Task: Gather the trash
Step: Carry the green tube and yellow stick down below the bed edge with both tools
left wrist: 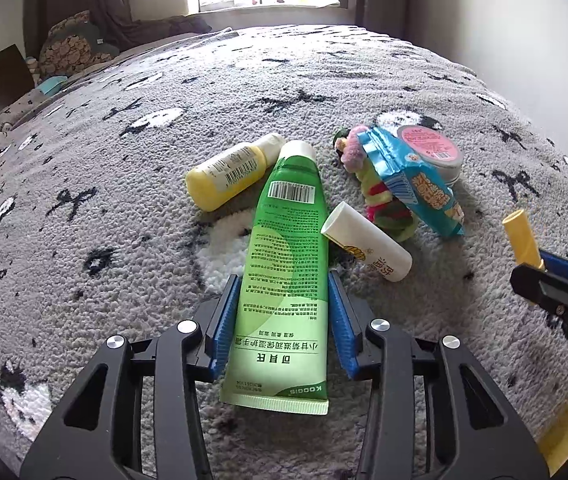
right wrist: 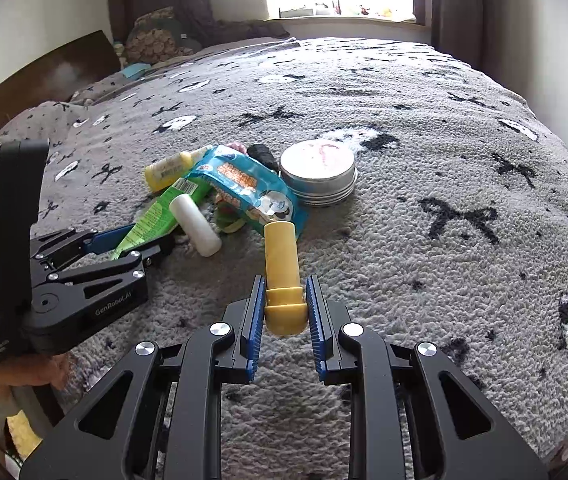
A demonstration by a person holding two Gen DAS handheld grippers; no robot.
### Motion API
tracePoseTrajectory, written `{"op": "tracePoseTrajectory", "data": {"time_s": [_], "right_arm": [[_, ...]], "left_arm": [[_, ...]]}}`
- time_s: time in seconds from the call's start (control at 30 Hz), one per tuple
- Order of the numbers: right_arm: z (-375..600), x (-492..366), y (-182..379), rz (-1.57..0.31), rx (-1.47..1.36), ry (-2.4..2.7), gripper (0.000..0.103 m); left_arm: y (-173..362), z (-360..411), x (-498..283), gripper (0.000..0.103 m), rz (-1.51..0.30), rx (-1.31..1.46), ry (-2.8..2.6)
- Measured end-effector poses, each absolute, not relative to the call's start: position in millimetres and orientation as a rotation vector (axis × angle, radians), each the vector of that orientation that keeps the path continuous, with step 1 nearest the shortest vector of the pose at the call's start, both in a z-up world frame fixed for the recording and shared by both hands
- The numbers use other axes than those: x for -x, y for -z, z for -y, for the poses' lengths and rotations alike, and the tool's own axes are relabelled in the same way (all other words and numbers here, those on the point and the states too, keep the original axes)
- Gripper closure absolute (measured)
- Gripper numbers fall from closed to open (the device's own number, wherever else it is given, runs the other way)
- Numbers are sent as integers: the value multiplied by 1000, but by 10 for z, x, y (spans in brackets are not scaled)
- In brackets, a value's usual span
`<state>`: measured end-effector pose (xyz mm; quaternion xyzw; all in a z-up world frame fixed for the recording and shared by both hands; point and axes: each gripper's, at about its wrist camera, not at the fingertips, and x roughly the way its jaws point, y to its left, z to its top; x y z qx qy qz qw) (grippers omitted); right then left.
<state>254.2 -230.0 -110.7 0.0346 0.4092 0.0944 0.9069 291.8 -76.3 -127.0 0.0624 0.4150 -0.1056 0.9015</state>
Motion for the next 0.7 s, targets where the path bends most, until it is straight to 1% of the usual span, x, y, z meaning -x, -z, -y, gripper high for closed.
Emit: {"op": "tracePoseTrajectory", "data": {"time_s": [0.2,0.37,0.7], "right_arm": [[2174,-2451,1066,-829,-67,-227,81],[2107,-2297,1017,-804,-51,-248,81],[2019,-1841,1011,-780,-9,-312,81]], "left_arm": [[1117,705,-2751,64,-832,-133,224],[1019,640,-2464,65,-798,-140,247],[1112,409,-1665,65,-768,-162,276]]}}
